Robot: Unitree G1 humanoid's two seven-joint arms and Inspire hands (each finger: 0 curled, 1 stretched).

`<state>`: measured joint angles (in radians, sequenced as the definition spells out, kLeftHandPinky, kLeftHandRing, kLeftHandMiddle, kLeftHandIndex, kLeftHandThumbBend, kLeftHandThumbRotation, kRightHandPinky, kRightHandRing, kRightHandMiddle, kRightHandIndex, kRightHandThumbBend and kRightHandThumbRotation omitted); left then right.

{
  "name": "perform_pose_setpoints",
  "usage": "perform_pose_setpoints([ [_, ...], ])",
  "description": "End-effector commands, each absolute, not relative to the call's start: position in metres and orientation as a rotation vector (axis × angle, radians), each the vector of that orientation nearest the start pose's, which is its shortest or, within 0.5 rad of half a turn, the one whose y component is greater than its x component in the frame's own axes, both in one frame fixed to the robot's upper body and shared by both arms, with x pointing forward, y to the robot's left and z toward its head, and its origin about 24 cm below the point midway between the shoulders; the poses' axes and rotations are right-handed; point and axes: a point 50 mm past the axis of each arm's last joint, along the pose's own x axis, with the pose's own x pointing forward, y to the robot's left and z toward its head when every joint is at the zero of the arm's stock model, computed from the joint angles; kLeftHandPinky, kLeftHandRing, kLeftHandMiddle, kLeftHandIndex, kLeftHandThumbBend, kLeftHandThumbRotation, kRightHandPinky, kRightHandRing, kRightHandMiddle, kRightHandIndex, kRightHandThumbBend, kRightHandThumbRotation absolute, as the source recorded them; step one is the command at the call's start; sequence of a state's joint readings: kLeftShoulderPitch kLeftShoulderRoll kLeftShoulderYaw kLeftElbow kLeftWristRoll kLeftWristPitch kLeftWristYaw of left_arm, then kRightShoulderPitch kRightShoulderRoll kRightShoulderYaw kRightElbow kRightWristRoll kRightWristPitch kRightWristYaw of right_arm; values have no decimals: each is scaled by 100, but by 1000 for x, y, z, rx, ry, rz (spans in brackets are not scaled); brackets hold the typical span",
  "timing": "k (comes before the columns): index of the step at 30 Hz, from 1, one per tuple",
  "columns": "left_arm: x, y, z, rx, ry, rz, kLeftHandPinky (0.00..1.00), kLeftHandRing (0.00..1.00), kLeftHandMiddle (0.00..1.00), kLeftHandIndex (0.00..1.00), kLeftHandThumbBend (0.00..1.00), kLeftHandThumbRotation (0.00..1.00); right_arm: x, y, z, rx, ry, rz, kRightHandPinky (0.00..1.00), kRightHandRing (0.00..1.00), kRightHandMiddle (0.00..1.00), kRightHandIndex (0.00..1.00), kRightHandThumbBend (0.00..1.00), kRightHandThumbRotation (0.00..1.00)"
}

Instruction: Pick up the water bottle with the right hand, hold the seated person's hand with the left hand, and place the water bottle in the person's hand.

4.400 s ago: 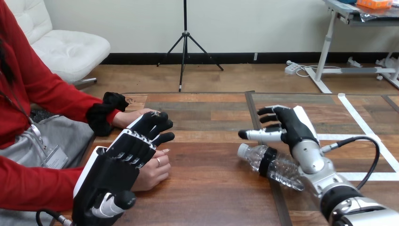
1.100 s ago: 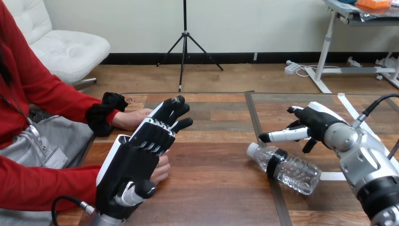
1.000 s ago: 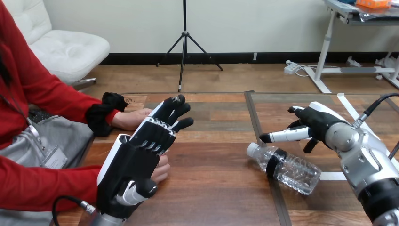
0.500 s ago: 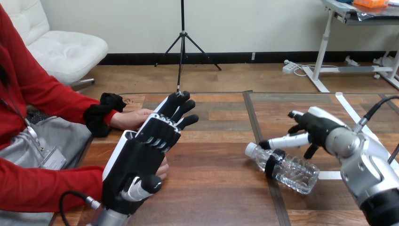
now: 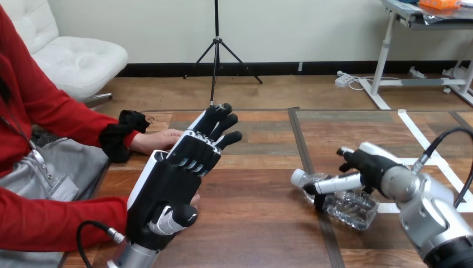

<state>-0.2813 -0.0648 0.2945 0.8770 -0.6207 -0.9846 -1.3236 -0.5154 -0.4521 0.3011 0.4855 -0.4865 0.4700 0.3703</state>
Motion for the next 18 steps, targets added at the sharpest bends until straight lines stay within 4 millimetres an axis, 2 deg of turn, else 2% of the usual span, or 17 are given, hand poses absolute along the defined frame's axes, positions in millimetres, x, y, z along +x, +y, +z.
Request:
perform_pose_setpoints([
  [1, 254, 141, 22, -215, -674, -629, 89, 95, 96, 93, 100, 67, 335, -205, 38, -978, 579, 269, 60, 83, 94, 100, 100, 46],
  [8, 252, 139, 21, -220, -668, -631, 89, 95, 96, 93, 100, 67, 332, -205, 27, -980, 599, 285, 64, 86, 97, 100, 100, 47],
  [18, 250, 139, 21, -216, -678, -624, 88, 95, 96, 92, 100, 68, 329, -203, 12, -1004, 629, 309, 66, 88, 98, 100, 100, 55],
])
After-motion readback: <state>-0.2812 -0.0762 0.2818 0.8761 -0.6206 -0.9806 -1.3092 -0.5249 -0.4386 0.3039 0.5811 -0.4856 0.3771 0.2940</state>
